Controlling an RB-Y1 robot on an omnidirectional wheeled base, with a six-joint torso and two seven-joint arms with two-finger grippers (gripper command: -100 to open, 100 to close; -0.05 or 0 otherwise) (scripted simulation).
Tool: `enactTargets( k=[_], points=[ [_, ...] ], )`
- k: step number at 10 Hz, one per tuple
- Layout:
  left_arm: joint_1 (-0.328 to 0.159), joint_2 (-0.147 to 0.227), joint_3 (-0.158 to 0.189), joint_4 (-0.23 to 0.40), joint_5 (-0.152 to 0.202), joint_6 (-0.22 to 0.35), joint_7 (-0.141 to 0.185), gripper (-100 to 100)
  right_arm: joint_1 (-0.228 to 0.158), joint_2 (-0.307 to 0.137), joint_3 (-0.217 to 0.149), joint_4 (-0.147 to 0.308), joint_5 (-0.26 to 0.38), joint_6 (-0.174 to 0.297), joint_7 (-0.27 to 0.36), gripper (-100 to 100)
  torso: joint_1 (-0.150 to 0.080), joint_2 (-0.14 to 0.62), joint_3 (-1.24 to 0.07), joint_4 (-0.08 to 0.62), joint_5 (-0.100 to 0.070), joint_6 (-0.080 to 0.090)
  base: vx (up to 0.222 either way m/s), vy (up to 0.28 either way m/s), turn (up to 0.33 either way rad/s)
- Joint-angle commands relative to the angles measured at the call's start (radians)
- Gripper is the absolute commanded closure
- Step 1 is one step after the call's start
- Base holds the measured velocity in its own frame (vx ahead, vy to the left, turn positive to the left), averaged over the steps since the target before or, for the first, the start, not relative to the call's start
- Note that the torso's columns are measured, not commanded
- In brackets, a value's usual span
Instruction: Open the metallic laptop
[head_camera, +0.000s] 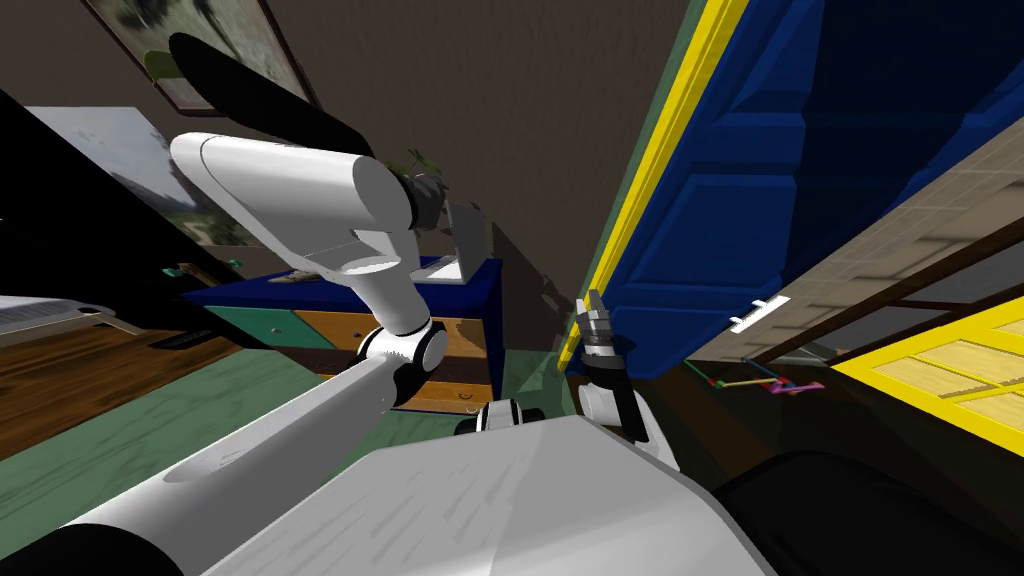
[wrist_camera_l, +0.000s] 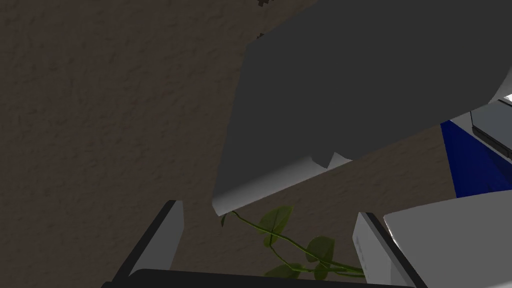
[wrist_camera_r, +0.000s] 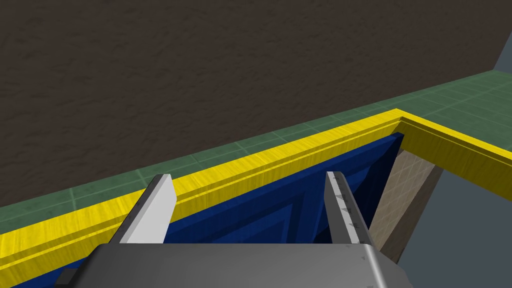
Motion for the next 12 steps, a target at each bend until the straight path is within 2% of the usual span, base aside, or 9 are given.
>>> enactTargets(
  k=[1, 2, 3, 4, 5, 6, 9, 12],
  points=[
    [-0.034, -0.033, 0.001, 0.002, -0.002, 0.053, -0.011, -100, 0.000, 0.000, 0.000, 0.000, 0.000, 0.000, 0.000, 0, 0.000, 0.000, 0.000, 0.000, 0.000, 0.000, 0.008, -0.001, 0.007],
    [-0.030, -0.025, 0.001, 0.004, -0.002, 0.043, -0.008, -100, 0.000, 0.000, 0.000, 0.000, 0.000, 0.000, 0.000, 0, 0.000, 0.001, 0.000, 0.000, 0.000, 0.000, 0.000, 0.000, 0.000],
    [-0.051, -0.021, 0.006, 0.006, -0.004, 0.064, -0.012, -100, 0.000, 0.000, 0.000, 0.000, 0.000, 0.000, 0.000, 0, 0.000, 0.001, 0.000, 0.000, 0.000, 0.000, 0.099, -0.020, -0.030],
    [-0.042, -0.023, 0.004, 0.004, -0.003, 0.055, -0.011, -100, 0.000, 0.000, 0.000, 0.000, 0.000, 0.000, 0.000, 0, -0.001, -0.004, -0.002, -0.001, 0.000, 0.000, -0.003, -0.008, 0.013],
    [-0.044, -0.023, 0.004, 0.004, -0.003, 0.058, -0.011, 100, 0.000, 0.000, 0.000, 0.000, 0.000, 0.000, 0.000, 0, 0.000, 0.000, 0.000, 0.000, 0.000, 0.000, 0.000, 0.000, 0.000],
    [-0.045, -0.038, 0.041, -0.001, -0.003, 0.062, 0.028, 100, 0.000, 0.000, 0.000, 0.000, 0.000, 0.000, 0.000, 0, 0.001, 0.002, 0.001, 0.001, 0.000, 0.000, -0.001, 0.034, -0.037],
    [-0.047, -0.061, 0.096, -0.009, -0.003, 0.067, 0.087, 100, 0.000, 0.000, 0.000, 0.000, 0.000, 0.000, 0.000, 0, 0.010, -0.001, 0.000, -0.003, 0.006, -0.004, 0.000, 0.056, -0.020],
    [-0.049, -0.084, 0.150, -0.018, -0.002, 0.073, 0.145, 100, 0.000, 0.000, 0.000, 0.000, 0.000, 0.000, 0.000, 0, 0.009, -0.003, -0.002, -0.004, 0.005, -0.003, 0.000, 0.060, -0.003]
  ],
)
